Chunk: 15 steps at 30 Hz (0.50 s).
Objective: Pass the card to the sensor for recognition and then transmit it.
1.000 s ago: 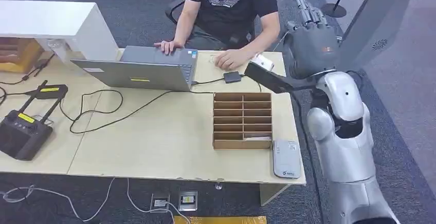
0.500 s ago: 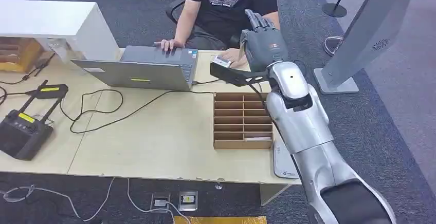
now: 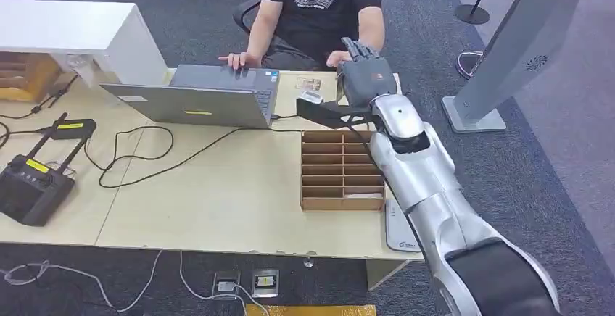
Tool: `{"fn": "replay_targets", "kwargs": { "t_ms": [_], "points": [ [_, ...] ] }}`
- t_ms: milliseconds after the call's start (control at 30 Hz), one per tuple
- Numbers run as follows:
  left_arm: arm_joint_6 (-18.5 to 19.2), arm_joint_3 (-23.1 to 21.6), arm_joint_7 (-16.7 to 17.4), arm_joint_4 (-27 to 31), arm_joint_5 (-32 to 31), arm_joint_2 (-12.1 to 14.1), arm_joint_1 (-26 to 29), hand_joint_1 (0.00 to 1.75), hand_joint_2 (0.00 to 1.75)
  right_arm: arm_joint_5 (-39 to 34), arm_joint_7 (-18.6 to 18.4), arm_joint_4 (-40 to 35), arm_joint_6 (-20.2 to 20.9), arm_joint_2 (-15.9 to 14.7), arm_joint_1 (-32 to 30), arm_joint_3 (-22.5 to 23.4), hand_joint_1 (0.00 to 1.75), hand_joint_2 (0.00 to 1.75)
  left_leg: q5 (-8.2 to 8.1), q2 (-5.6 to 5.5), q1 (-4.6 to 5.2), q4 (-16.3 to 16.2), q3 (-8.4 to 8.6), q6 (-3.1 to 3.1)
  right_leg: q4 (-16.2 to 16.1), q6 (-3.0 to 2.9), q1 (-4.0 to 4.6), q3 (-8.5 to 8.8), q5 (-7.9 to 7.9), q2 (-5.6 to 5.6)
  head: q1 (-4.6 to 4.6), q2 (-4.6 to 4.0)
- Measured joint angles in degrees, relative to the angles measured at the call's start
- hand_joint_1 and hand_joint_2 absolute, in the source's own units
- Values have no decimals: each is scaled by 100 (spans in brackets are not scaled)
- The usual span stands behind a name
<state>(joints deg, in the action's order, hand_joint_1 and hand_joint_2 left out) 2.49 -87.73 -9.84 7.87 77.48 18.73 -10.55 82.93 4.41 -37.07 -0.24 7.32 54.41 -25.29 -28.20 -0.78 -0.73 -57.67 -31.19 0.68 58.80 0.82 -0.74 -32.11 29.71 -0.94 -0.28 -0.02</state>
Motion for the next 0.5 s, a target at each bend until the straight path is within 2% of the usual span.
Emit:
{"fn": "replay_targets", "kwargs": {
  "t_ms": [433,467,500],
  "points": [
    [18,0,101,0,-20,15,13,0,0,-59,-46,402,-48,-7,92,0,175,175,0,1,0,0,1,0,0,0,0,0,0,1,0,0],
    [18,0,101,0,-46,15,13,0,0,-53,-46,416,-46,-9,98,0,115,175,0,1,0,0,1,0,0,0,0,0,0,1,0,0],
    [20,0,99,0,-72,15,13,0,0,-44,-46,427,-44,-13,99,0,12,175,0,1,0,0,1,0,0,0,0,0,0,1,0,0]
  ]
}}
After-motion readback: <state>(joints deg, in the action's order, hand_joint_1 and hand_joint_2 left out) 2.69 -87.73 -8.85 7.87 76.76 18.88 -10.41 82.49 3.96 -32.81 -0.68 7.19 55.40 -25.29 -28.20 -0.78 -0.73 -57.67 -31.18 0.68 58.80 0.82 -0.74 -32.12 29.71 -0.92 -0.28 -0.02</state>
